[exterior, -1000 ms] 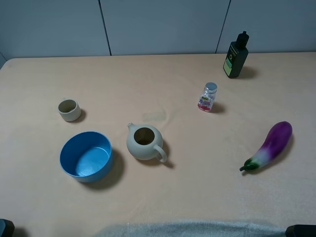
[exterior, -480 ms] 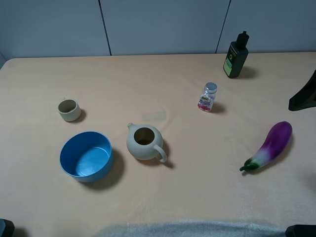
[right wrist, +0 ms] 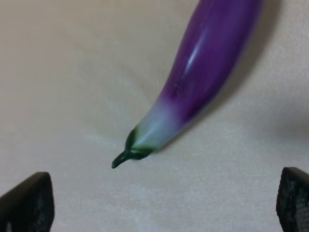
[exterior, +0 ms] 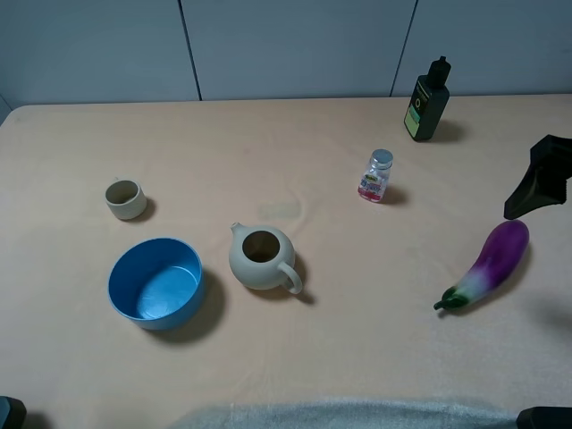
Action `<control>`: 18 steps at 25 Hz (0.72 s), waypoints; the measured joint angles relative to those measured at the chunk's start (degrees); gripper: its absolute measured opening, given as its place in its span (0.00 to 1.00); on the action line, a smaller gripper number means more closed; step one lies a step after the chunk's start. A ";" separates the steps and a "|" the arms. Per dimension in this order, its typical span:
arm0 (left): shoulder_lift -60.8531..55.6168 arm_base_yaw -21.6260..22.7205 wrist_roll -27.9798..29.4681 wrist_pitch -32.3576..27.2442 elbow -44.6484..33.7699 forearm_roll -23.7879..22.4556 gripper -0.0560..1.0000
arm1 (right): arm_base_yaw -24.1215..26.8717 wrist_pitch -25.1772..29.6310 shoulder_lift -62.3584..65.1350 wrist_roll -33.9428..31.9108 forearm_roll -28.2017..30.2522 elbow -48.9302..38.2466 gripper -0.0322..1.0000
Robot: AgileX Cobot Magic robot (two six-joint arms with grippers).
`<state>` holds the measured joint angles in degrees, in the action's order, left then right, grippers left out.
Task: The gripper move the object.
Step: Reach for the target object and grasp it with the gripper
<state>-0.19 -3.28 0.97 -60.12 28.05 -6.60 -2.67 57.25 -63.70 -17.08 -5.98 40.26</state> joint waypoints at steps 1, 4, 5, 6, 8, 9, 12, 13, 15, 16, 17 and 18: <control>0.00 0.00 0.00 0.00 0.00 0.00 0.99 | 0.00 -0.14 -0.75 -0.12 0.13 0.00 0.70; 0.00 0.00 0.00 0.00 0.00 0.00 0.99 | 0.00 -1.03 -3.27 -0.18 0.37 0.00 0.70; 0.00 0.00 0.00 0.00 0.00 0.00 0.99 | 0.00 -1.72 -4.00 -0.18 0.37 0.00 0.70; 0.00 0.00 0.00 0.00 0.00 0.00 0.99 | 0.00 -2.37 -4.90 -0.18 0.38 0.00 0.70; 0.00 0.00 0.00 0.00 0.00 0.00 0.99 | 0.00 -3.59 -6.77 -0.42 0.43 0.00 0.70; 0.00 0.00 0.00 0.00 0.00 0.00 0.99 | 0.00 -4.12 -7.61 -0.67 0.60 0.02 0.70; 0.00 0.00 0.00 0.00 0.00 0.00 0.99 | 0.00 -5.96 -10.64 -1.51 1.13 0.09 0.70; 0.00 0.00 0.00 0.00 0.00 0.00 0.99 | 0.00 -6.56 -11.78 -1.90 1.26 0.09 0.70; 0.00 0.00 0.00 0.00 0.00 0.00 0.99 | 0.00 -7.91 -14.08 -2.40 1.53 0.14 0.70; 0.00 0.00 0.00 0.00 0.00 0.00 0.99 | 0.00 -8.64 -15.08 -2.66 1.66 0.14 0.70; 0.00 0.00 0.00 0.00 0.00 0.00 0.99 | 0.00 -9.40 -16.26 -2.98 1.72 0.14 0.70; 0.00 0.00 0.00 0.00 0.00 0.00 0.99 | 0.00 -10.11 -17.45 -3.24 1.78 0.21 0.70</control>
<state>-0.19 -3.28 0.97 -60.12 28.05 -6.60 -2.67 47.14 -81.15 -20.32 -4.20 40.47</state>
